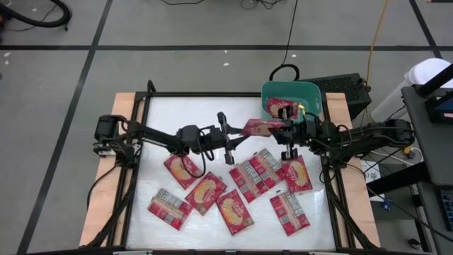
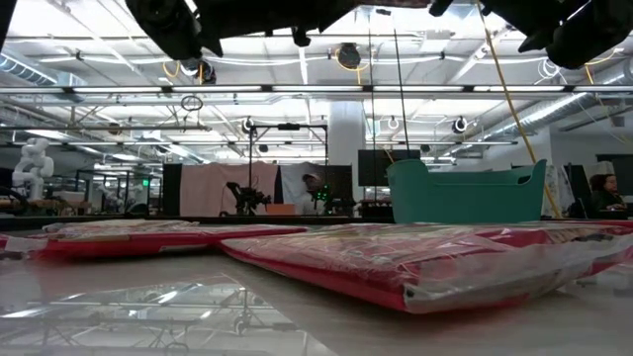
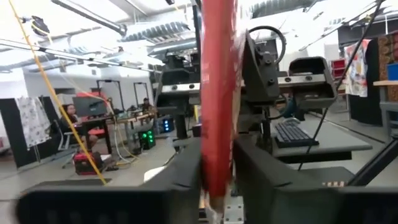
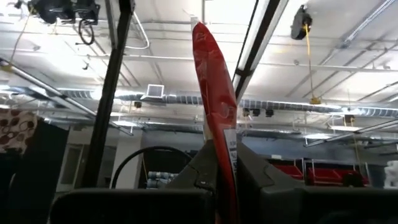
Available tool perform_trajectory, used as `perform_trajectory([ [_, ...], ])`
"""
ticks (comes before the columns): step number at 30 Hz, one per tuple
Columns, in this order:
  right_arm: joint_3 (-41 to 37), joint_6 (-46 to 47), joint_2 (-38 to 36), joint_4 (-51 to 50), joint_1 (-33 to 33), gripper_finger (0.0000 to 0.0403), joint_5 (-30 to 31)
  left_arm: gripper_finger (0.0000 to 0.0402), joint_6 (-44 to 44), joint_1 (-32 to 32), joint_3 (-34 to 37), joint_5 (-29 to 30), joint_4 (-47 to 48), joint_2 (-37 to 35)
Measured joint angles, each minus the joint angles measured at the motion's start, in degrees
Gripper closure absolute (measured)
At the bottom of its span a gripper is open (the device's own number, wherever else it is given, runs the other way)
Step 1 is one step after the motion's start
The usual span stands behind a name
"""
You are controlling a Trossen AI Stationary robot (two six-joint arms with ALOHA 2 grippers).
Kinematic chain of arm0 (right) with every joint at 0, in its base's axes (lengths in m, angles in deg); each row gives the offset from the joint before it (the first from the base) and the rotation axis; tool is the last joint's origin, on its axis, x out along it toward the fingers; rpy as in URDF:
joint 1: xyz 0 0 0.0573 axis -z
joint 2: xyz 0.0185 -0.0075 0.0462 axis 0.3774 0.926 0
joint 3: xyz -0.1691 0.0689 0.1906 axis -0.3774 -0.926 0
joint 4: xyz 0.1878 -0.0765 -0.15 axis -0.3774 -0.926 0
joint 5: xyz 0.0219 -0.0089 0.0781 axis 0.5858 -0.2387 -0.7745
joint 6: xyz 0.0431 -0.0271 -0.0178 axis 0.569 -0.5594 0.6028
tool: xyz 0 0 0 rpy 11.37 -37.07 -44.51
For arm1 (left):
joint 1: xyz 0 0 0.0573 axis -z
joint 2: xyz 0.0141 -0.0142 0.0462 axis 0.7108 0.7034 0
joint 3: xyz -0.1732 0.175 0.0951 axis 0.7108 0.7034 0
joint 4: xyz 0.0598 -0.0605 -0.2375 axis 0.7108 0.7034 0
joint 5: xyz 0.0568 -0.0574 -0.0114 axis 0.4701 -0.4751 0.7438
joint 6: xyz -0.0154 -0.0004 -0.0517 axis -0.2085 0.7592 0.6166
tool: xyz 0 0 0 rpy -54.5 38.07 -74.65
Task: Sort popcorn bags into baskets
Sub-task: Put the red popcorn bag into the green bin
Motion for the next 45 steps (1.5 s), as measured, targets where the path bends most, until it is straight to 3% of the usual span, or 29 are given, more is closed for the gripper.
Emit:
perform_trajectory([
  [3, 0.1, 0.9, 0.0, -0.3, 0.0, 0.0381, 0.5, 0.0383, 0.2, -0.4, 0.0, -0.1, 3.2, -1.5],
  [7, 0.0, 4.5, -0.9, -5.0, 0.0, 0.0355, 5.0, 0.0369, 0.9, -0.5, 0.0, 2.5, 12.0, -5.1],
  [12, 0.0, 6.4, -3.4, -18.0, 0.0, 0.0292, 8.7, 0.0379, 4.5, -0.5, 0.1, 4.9, 31.7, -12.7],
  [19, -0.1, 8.1, -5.5, -38.4, -0.1, 0.0214, 9.1, 0.0379, 11.0, 0.9, 0.1, 9.0, 54.5, -21.9],
  [26, -0.1, 6.1, -5.6, -51.3, -0.1, 0.0187, 13.7, 0.0384, 20.7, 1.2, 0.1, 11.6, 75.2, -23.5],
  [29, -0.1, 3.0, -5.3, -53.9, 0.0, 0.0183, 16.5, 0.0384, 23.8, 1.3, 0.1, 11.6, 79.0, -21.5],
  [36, 0.3, 0.2, -5.3, -56.2, 0.1, 0.0179, 16.5, 0.0382, 22.9, 2.2, 0.1, 11.2, 82.3, -17.1],
  [45, 10.6, -7.8, -0.2, -62.5, 0.0, 0.0179, 16.3, 0.0378, 21.5, 1.6, 0.1, 11.1, 83.4, -13.9],
])
